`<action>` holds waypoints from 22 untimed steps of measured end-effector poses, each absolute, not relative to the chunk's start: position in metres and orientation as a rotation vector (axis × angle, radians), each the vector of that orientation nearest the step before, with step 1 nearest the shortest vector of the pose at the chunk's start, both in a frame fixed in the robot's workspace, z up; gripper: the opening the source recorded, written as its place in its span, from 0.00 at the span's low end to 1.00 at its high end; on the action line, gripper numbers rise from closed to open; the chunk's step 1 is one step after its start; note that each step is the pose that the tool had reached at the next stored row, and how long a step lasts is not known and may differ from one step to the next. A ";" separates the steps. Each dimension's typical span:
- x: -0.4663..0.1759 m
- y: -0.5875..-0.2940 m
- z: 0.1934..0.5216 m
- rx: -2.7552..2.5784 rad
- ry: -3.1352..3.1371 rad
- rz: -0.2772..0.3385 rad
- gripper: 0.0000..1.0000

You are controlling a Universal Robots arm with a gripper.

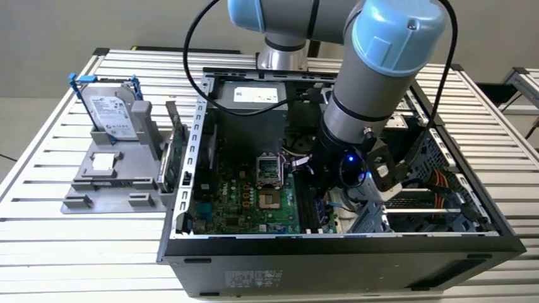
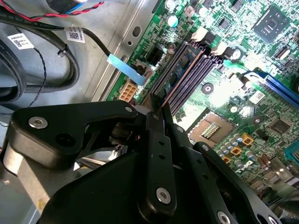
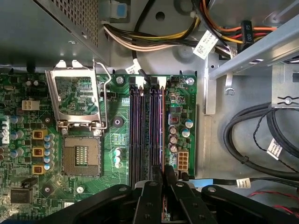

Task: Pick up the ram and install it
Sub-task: 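Insert the ram into the slot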

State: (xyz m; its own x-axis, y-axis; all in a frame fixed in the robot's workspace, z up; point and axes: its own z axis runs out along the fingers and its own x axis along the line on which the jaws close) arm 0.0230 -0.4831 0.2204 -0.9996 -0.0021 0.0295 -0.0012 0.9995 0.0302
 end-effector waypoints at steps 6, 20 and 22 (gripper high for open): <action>0.024 -0.483 0.219 -0.014 -3.112 -0.047 0.00; 0.024 -0.483 0.217 -0.045 -3.112 -0.048 0.00; 0.025 -0.483 0.217 -0.048 -3.112 -0.048 0.00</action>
State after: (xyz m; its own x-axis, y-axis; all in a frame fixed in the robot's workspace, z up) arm 0.0245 -0.4829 0.2173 -0.9991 0.0305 0.0295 0.0314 0.9990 0.0303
